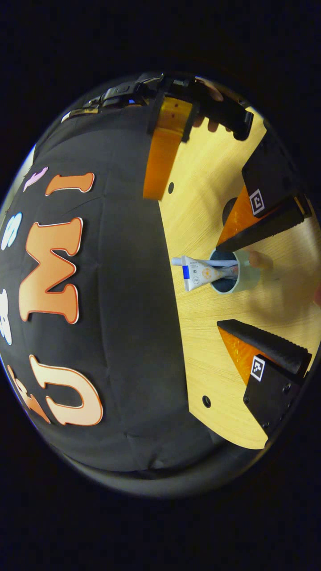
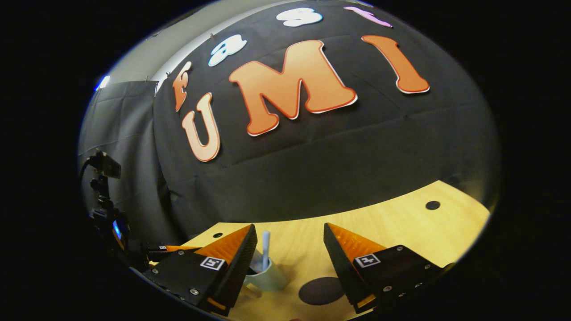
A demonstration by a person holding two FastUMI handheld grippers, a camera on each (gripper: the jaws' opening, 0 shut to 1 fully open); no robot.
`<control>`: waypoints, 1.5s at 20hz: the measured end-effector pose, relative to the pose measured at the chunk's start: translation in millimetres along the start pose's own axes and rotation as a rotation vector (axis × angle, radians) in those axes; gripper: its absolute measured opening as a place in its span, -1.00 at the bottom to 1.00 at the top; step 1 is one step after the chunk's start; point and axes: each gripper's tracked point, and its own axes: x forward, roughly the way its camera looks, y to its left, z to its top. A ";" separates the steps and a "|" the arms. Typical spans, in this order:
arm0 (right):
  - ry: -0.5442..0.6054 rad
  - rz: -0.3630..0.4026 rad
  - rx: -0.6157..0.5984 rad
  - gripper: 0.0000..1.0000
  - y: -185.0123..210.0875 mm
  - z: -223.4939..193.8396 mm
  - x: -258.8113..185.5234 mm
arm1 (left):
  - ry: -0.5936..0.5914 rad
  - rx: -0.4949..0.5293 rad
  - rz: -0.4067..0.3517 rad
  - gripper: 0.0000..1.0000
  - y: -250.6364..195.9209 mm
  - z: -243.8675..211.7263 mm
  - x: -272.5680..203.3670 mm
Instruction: Put the toothbrush and toothpaste on the desktop into the cup, then pick up the cup and place it on the coaster on the desktop.
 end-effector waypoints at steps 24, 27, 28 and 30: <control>0.040 -0.274 -0.195 0.96 -157.0 36.3 -82.9 | 0.611 0.063 -0.014 0.98 -25.0 -54.9 41.6; 0.054 -0.294 -0.187 0.96 -165.9 31.1 -82.3 | 0.688 0.031 -0.017 0.99 -28.1 -67.1 48.1; 0.058 -0.299 -0.187 0.96 -166.6 29.5 -82.3 | 0.712 0.020 -0.016 0.99 -29.7 -68.9 52.2; 0.066 -0.307 -0.183 1.00 -169.8 24.7 -85.1 | 0.763 -0.024 -0.029 0.99 -35.9 -68.0 63.5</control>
